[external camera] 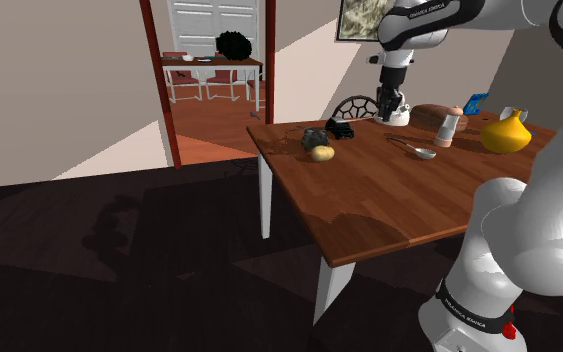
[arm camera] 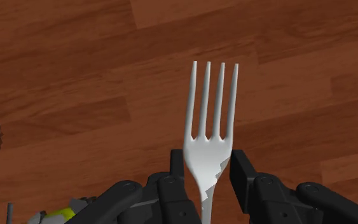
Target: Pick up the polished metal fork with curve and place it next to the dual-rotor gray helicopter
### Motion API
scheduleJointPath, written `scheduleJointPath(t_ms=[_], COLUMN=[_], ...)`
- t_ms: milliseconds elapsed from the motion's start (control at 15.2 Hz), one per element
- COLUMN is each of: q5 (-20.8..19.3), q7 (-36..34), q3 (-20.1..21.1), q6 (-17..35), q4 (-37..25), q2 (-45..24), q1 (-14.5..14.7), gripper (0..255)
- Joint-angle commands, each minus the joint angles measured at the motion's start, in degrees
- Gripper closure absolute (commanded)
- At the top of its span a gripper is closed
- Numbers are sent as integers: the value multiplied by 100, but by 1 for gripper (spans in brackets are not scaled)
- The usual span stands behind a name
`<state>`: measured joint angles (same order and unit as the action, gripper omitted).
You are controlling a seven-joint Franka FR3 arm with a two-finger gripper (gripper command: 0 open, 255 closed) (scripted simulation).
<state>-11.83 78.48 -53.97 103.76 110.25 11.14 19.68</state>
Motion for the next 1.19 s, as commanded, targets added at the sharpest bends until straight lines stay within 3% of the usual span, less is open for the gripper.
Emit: scheduleJointPath(t_ms=[0,66,198,1122], q5=[646,1050,1849,2037], q7=[602,934,1544,1647], q3=[-485,-668,-783,-592], q6=[50,25,-116,914], q4=[-517,-787,-1354,-429], q2=[-803,-1254,-2128,-2308], q1=[100,49,-321,-445], gripper=[255,255,255,255])
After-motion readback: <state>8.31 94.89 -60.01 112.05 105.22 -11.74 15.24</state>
